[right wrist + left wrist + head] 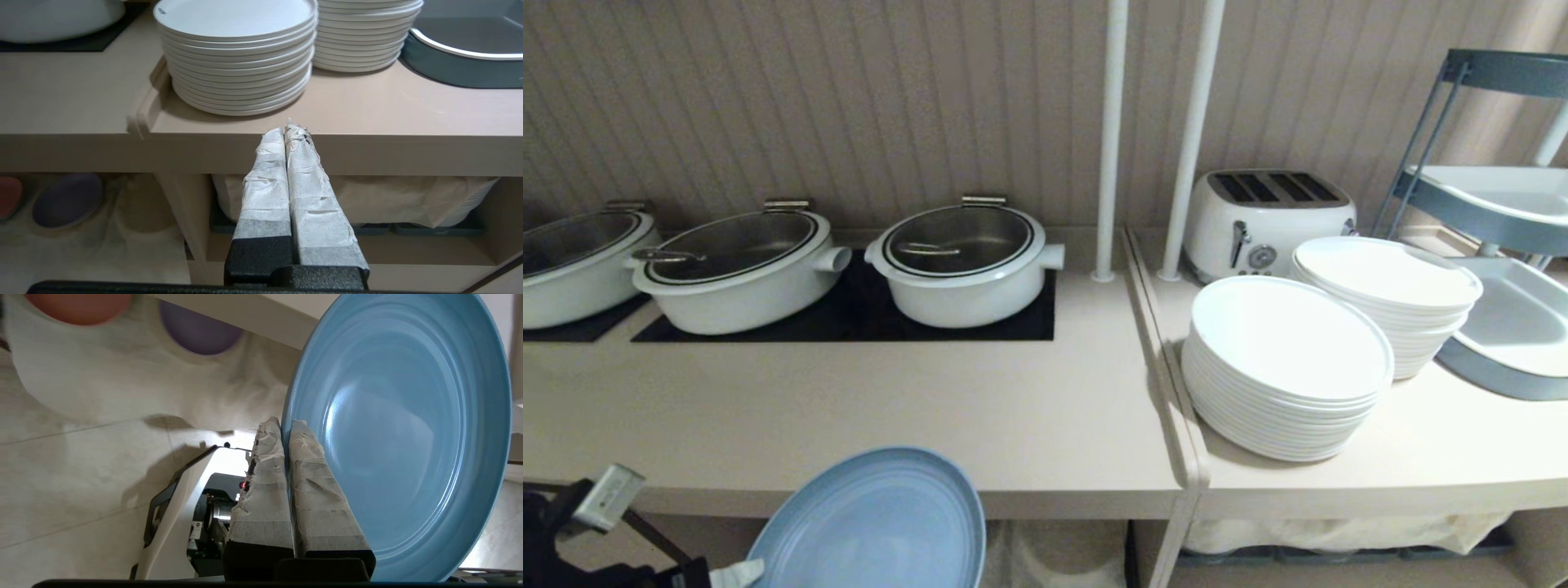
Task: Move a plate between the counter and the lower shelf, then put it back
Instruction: Put the plate
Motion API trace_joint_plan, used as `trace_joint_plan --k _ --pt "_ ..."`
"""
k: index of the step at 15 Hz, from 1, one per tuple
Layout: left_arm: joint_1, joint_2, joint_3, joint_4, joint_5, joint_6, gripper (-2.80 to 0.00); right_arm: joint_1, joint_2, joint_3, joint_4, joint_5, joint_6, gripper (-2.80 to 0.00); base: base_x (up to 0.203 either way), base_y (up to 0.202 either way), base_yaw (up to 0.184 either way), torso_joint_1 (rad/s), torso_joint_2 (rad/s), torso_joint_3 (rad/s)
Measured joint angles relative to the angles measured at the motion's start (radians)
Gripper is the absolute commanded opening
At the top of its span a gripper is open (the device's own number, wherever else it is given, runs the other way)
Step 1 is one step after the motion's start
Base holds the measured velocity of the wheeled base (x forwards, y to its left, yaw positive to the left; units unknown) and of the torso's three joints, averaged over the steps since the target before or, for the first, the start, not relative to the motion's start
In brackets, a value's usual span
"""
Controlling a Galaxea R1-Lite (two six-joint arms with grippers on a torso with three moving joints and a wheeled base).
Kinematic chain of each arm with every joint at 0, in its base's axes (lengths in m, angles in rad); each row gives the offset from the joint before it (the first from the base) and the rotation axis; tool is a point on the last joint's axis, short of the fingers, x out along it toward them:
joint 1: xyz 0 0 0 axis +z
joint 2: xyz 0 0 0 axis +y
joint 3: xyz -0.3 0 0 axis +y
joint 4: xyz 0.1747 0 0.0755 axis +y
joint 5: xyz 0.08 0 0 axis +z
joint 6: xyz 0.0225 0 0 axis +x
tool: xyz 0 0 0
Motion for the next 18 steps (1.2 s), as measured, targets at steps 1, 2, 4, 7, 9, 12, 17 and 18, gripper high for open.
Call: trace_joint_plan --k 1,2,4,7,9,12,17,18 --pt "0.000 0.000 0.000 0.000 0.000 0.000 -2.80 0.000 0.000 0.000 0.000 -0.001 0.000 -2.80 0.000 0.194 0.000 -0.002 0.00 -0.001" --pt "0.000 0.000 0.000 0.000 0.000 0.000 -2.80 0.000 0.000 0.000 0.000 0.000 0.000 -2.80 0.000 0.196 -0.001 0.002 0.00 -0.001" --pt "0.001 0.000 0.000 0.000 0.000 0.000 -2.80 0.000 0.000 0.000 0.000 -0.001 0.000 -2.80 0.000 0.196 -0.002 0.006 0.00 0.003" --pt "0.001 0.000 0.000 0.000 0.000 0.000 -2.80 0.000 0.000 0.000 -0.001 -0.001 0.000 -2.80 0.000 0.195 -0.004 0.001 0.00 0.000" --pt "0.001 0.000 0.000 0.000 0.000 0.000 -2.80 0.000 0.000 0.000 -0.001 -0.001 0.000 -2.80 0.000 0.195 -0.002 0.002 0.00 0.001" --pt "0.001 0.000 0.002 0.000 0.000 0.000 -2.80 0.000 0.000 0.000 0.000 -0.001 0.000 -2.80 0.000 0.199 -0.001 0.001 0.00 0.002" --pt "0.001 -0.002 0.002 0.000 0.001 0.000 -2.80 0.000 0.000 0.000 0.000 -0.001 0.000 -2.80 0.000 0.182 -0.002 0.002 0.01 0.003" --pt "0.001 -0.003 0.002 0.000 0.002 0.000 -2.80 0.000 0.000 0.000 -0.001 0.000 0.000 -2.80 0.000 0.075 0.001 0.000 0.00 0.002"
